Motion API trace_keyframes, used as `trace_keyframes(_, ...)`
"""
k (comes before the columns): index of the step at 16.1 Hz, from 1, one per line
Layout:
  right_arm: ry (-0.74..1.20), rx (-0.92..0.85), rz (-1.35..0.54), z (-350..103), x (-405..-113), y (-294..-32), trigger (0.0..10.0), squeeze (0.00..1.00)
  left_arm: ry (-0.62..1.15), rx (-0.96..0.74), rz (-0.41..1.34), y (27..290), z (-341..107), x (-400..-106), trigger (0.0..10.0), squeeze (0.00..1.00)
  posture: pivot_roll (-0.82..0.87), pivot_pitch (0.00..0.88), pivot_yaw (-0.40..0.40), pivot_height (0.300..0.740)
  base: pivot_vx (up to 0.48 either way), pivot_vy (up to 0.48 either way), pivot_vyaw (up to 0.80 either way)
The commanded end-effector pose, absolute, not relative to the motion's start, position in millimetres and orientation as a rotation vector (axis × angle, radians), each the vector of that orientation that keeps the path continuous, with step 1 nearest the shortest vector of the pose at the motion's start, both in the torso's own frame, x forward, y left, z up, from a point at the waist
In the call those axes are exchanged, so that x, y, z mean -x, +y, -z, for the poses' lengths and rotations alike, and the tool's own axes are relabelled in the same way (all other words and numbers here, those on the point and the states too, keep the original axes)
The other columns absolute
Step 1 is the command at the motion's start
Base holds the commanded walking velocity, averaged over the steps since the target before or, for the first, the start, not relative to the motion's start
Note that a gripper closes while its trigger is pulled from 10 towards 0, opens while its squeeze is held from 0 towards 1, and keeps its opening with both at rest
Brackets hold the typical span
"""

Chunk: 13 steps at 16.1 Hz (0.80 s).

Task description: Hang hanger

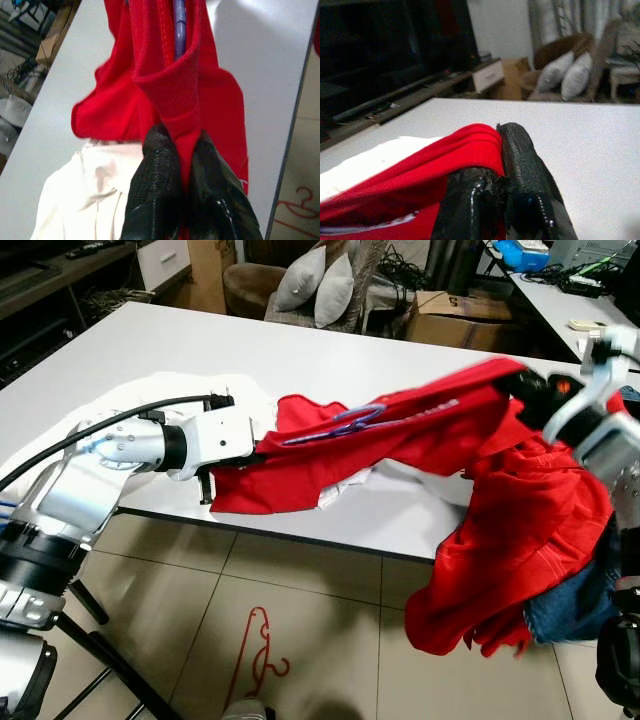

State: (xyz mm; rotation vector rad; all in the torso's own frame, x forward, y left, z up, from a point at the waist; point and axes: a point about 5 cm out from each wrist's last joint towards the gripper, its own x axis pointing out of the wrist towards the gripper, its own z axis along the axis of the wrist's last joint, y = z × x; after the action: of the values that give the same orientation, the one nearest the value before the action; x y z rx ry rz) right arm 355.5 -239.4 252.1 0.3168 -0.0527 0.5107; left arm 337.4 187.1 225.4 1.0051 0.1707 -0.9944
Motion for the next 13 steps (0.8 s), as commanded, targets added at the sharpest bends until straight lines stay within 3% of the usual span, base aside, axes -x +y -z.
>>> trace_keyframes(1,-0.152,-0.321,-0.475,-278.0,-350.4,-248.9,0.0,0.0,0.327,-1.029,0.93,208.1,-209.6,-341.0,0.0,0.0,0.11,0.0,-0.082,0.74,0.0,0.0,0.0)
trace_keyframes(6,-0.119,-0.35,-0.493,-275.3,-366.5,-223.8,0.0,0.0,0.145,-1.077,1.053,183.9,-228.3,-338.5,0.0,0.0,0.1,0.0,-0.072,0.74,0.0,0.0,0.0)
trace_keyframes(7,-0.046,-0.283,-0.472,-261.6,-372.3,-221.3,10.0,0.0,0.09,-1.035,1.085,179.6,-238.3,-335.2,0.0,0.0,0.1,0.0,-0.073,0.74,0.0,0.0,0.0)
trace_keyframes(8,0.045,-0.144,-0.479,-245.2,-375.0,-218.9,10.0,0.0,0.069,-1.013,1.097,179.2,-245.8,-333.3,0.0,0.0,0.1,0.0,-0.073,0.74,0.0,0.0,0.0)
trace_keyframes(9,0.124,-0.017,-0.509,-231.5,-375.3,-217.1,10.0,1.0,0.07,-1.012,1.097,182.6,-250.8,-332.6,0.0,0.0,0.11,0.0,-0.079,0.74,0.0,0.0,0.0)
trace_keyframes(13,0.203,0.086,-0.767,-238.3,-364.9,-222.1,10.0,1.0,0.183,-0.933,1.164,195.4,-248.1,-329.0,0.0,0.0,0.12,0.0,-0.088,0.74,0.0,0.0,0.0)
